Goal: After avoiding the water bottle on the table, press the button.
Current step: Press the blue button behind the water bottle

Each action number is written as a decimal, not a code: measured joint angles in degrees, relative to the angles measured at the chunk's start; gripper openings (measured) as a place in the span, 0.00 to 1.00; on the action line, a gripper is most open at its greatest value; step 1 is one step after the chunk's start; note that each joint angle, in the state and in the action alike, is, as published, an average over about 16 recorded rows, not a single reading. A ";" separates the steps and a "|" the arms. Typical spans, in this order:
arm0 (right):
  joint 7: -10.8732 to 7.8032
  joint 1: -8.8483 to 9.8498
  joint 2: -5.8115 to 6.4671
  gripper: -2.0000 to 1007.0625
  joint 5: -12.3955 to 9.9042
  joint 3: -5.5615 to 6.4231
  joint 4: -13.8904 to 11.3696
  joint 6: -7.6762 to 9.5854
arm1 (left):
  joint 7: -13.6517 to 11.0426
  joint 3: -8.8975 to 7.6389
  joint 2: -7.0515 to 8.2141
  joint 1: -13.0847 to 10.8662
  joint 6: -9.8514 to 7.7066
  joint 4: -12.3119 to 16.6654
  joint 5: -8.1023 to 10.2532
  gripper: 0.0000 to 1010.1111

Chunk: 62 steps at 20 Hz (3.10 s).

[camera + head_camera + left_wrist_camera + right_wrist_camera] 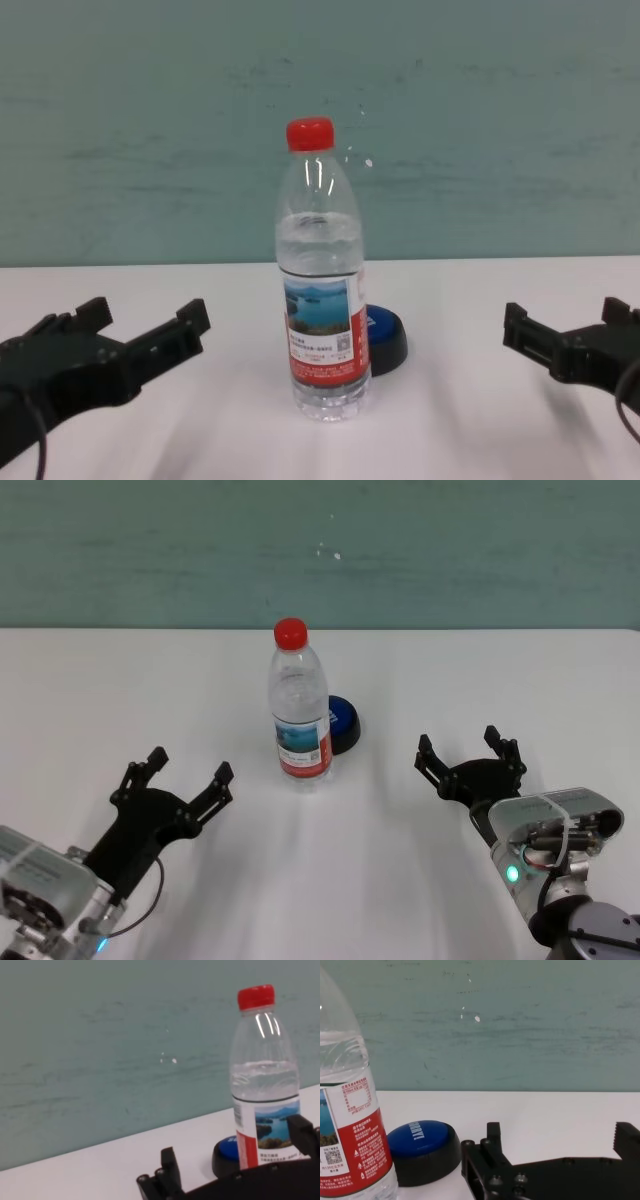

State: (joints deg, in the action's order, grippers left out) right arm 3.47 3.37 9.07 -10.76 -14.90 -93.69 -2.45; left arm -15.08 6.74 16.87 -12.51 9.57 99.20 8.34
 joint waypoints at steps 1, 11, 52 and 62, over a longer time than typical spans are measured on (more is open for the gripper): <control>0.00 0.00 0.00 1.00 0.00 0.00 0.00 0.00 | 0.04 0.15 -0.07 0.08 -0.05 -0.03 -0.09 1.00; 0.00 0.00 0.00 1.00 0.00 0.00 0.00 0.00 | 0.68 1.39 -0.72 0.95 -0.29 -0.77 -1.34 1.00; 0.00 0.00 0.00 1.00 0.00 0.00 0.00 0.00 | 2.66 4.60 -3.69 4.73 -0.54 -5.45 -6.15 1.00; 0.00 0.00 0.00 1.00 0.00 0.00 0.00 0.00 | 2.59 4.71 -3.80 4.86 -0.54 -5.67 -6.25 1.00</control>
State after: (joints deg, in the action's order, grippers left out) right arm 3.47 3.37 9.07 -10.77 -14.90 -93.69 -2.45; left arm -12.49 11.45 13.07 -7.64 9.02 93.53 2.09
